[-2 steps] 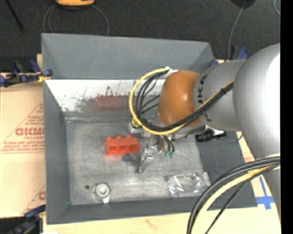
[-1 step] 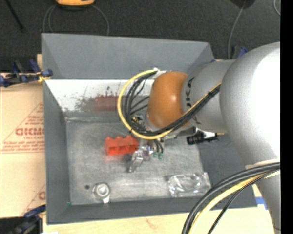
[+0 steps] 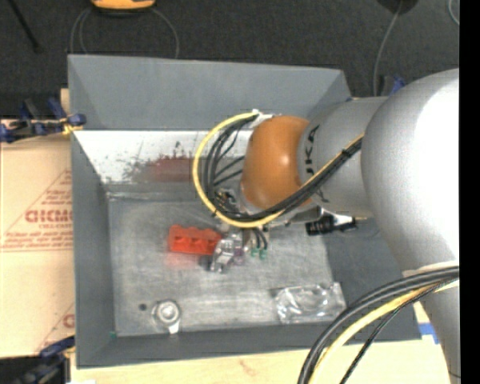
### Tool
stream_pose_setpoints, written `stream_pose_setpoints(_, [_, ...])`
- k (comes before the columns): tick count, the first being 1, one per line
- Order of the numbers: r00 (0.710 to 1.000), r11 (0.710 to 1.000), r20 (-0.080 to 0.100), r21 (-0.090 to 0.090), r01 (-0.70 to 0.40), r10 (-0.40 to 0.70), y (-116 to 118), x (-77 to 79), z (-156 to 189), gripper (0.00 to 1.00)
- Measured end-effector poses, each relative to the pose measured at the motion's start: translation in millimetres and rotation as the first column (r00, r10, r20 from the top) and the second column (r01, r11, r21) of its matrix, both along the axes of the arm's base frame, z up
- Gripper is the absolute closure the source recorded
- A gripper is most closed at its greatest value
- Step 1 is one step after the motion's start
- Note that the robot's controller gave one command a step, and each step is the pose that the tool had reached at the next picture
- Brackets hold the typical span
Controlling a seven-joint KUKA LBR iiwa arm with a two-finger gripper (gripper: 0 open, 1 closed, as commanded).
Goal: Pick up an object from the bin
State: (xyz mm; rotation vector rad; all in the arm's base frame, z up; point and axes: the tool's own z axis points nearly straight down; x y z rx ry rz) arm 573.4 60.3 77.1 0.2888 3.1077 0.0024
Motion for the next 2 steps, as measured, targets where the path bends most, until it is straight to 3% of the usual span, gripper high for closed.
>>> stream_pose_setpoints(1, [0.954,0.954,-0.011,-0.002,-0.301,0.301,24,-11.9,117,1.0])
stream_pose_setpoints(2, [0.886,0.886,-0.009,-0.009,-0.463,0.463,-85,-20.9,287,1.0])
